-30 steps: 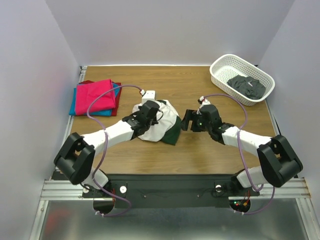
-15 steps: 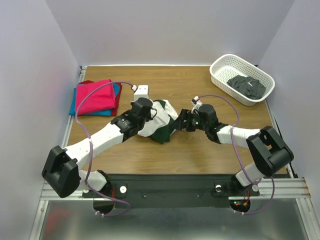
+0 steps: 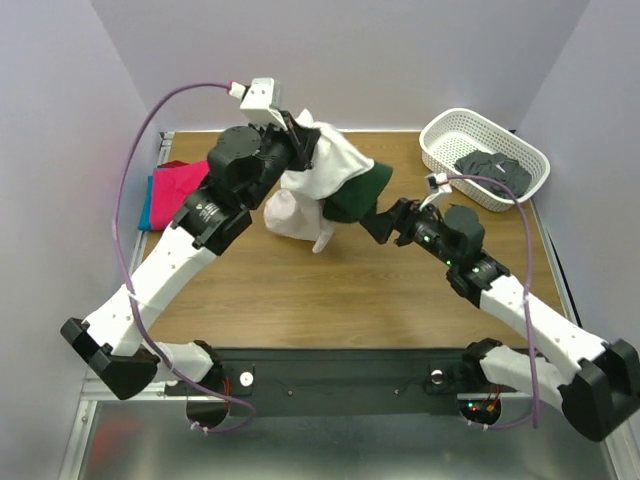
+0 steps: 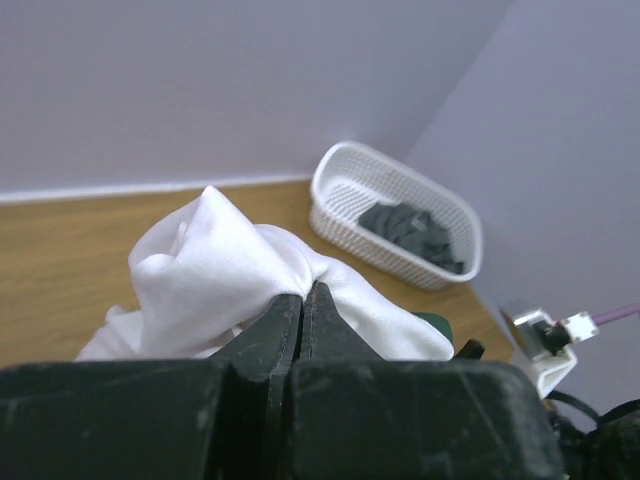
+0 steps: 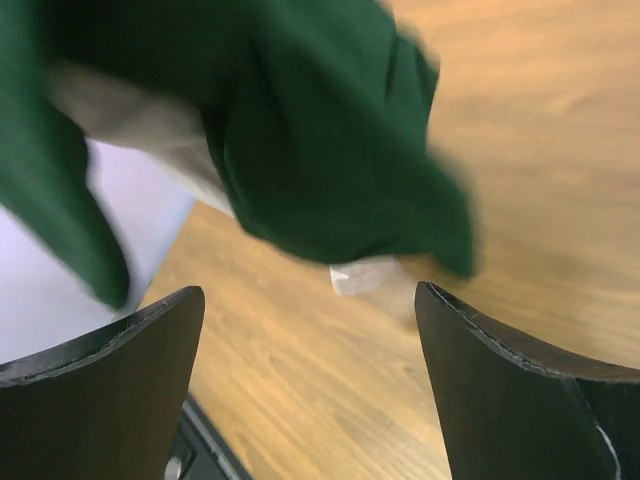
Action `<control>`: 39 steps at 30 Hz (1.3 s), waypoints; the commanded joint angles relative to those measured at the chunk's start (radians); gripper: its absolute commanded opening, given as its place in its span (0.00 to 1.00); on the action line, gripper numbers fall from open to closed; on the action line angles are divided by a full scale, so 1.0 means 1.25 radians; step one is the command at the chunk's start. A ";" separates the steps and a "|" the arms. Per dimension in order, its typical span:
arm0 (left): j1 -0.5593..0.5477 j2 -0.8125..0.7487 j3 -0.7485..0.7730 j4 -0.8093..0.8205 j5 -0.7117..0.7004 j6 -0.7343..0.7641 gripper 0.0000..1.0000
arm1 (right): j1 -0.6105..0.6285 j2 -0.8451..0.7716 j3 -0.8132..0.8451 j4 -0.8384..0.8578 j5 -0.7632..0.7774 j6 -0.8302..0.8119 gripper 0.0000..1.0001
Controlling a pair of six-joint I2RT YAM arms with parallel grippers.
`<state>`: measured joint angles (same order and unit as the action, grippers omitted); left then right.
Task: Fold and stack the t-shirts
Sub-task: Flatten the tshirt out
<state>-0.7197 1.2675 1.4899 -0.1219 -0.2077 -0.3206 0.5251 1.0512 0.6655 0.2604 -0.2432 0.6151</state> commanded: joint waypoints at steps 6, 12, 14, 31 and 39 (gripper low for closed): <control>0.123 -0.087 -0.072 0.248 0.153 -0.113 0.00 | 0.007 -0.132 0.039 -0.160 0.180 -0.081 0.94; 0.389 -0.133 -0.475 0.369 0.109 -0.293 0.26 | 0.008 -0.139 0.019 -0.179 0.190 -0.086 0.94; 0.454 -0.126 -0.553 0.387 0.047 -0.309 0.61 | 0.007 -0.132 0.017 -0.180 0.209 -0.088 0.95; 0.162 0.018 -0.557 0.191 -0.189 -0.098 0.73 | 0.007 -0.016 0.001 -0.178 0.198 -0.085 0.94; 0.108 0.087 -0.571 0.132 -0.284 -0.109 0.72 | 0.007 0.002 -0.002 -0.175 0.174 -0.070 0.94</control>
<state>-0.5678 1.3891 0.7658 0.0814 -0.4477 -0.4721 0.5251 1.0420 0.6704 0.0074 -0.0074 0.5163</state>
